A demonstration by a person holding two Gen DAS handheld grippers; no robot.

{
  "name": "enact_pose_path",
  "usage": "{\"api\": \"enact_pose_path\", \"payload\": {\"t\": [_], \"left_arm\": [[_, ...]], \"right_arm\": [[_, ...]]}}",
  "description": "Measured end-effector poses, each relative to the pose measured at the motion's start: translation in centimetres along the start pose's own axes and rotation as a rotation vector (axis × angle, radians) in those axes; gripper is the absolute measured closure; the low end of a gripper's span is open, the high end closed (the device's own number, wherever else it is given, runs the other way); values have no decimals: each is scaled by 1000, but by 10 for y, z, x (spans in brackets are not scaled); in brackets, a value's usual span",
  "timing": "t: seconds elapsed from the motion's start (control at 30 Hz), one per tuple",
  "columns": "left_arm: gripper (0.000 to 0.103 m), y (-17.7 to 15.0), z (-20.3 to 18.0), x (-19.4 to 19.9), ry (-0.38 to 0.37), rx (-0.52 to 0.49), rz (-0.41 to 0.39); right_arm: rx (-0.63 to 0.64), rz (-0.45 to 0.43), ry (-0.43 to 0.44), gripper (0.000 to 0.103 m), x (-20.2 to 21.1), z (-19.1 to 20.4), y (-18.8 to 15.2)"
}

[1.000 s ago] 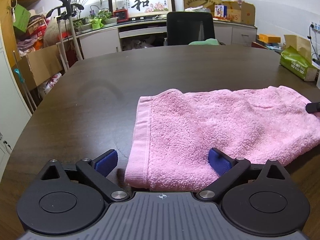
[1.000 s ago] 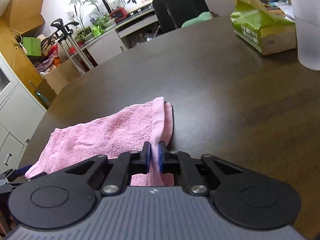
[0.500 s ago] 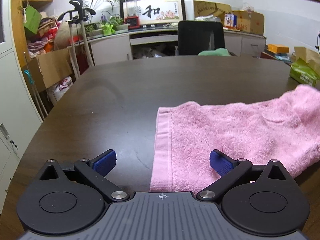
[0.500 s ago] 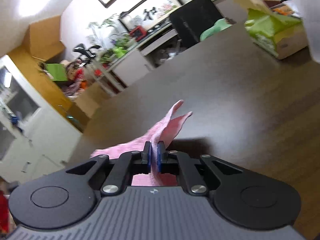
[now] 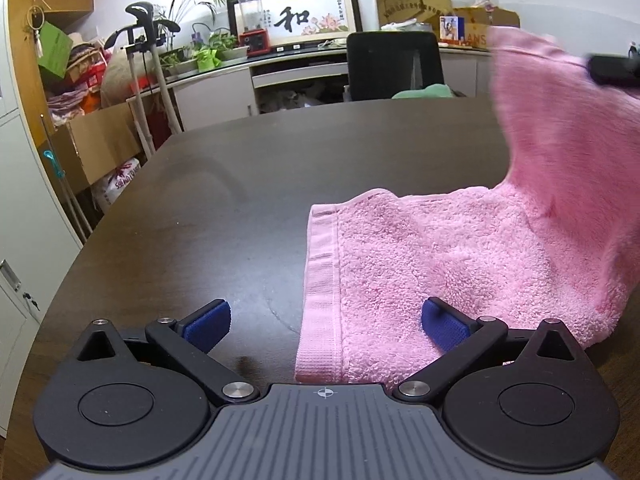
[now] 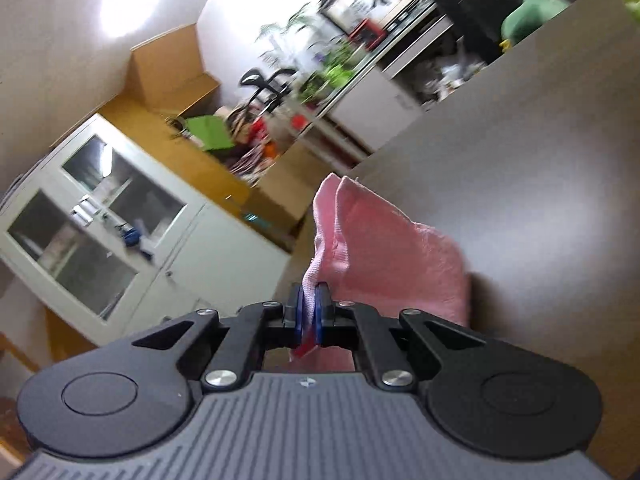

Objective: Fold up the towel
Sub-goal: 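Grasp a corner of the folded towel with the right tool and lift it, then fold the held corner over the towel and open the right tool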

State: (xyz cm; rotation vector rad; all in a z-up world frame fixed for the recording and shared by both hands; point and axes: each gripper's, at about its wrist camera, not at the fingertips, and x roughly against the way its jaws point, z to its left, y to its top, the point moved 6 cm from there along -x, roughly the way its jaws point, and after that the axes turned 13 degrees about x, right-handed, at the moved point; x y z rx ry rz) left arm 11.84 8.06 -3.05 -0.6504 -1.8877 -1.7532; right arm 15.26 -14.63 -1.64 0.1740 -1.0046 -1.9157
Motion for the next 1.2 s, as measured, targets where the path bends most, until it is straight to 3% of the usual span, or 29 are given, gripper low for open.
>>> {"api": "enact_pose_path", "payload": {"t": [0.4,0.93,1.17,1.2], "left_arm": [[0,3,20,-5,-25,85,69],[0,-1,26,0,-25,27,86],[0,-3,26,1,-41,26,95],[0,-2,27,1,-46,32,100]], "right_arm": [[31,229,-65,96,-122,1,-47],[78,236,-38,94,-135,22,-48],[97,320,-64,91,-156,21,-66],[99,329,-59,85,-157,22,-67]]}}
